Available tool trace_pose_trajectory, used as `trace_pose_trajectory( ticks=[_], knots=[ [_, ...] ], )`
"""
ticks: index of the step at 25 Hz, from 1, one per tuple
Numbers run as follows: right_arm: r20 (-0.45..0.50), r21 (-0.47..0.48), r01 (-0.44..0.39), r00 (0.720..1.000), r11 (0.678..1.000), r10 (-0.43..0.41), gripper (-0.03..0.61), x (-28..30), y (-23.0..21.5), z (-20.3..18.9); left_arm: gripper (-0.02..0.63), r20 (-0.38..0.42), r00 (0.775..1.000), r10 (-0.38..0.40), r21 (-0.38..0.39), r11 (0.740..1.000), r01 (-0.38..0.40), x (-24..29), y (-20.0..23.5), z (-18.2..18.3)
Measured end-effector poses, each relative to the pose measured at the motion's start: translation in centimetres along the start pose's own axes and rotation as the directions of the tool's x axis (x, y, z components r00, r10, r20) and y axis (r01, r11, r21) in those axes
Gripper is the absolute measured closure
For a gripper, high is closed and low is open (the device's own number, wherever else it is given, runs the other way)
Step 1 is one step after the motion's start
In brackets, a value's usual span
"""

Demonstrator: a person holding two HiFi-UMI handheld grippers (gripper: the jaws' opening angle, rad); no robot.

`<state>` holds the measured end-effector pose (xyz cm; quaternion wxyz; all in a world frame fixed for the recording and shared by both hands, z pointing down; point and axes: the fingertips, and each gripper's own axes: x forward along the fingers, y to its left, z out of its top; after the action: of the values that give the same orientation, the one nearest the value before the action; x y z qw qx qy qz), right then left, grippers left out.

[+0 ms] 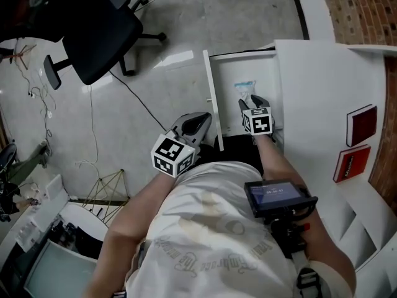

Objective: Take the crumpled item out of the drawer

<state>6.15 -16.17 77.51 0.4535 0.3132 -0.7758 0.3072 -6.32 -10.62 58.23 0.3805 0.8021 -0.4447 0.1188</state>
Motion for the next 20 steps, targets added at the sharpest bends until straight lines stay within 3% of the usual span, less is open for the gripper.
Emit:
trace_pose_trajectory(
  ticks=[12,20],
  knots=[
    [-0.094,0.049,0.032,0.995,0.998,-0.027,0.287,4.1,-2.7,-1.5,0.594,-0.016,0.998,0.053,-0.051,0.997,-0.054,-0.4,1.2,-0.8],
    [-0.164,0.063,0.03,0.986,0.998,-0.019,0.27,6.2,-3.8,-3.0,0.594,-0.038,0.997,0.073,-0.08,0.994,-0.076,-0.6,1.7,-1.9]
  ],
)
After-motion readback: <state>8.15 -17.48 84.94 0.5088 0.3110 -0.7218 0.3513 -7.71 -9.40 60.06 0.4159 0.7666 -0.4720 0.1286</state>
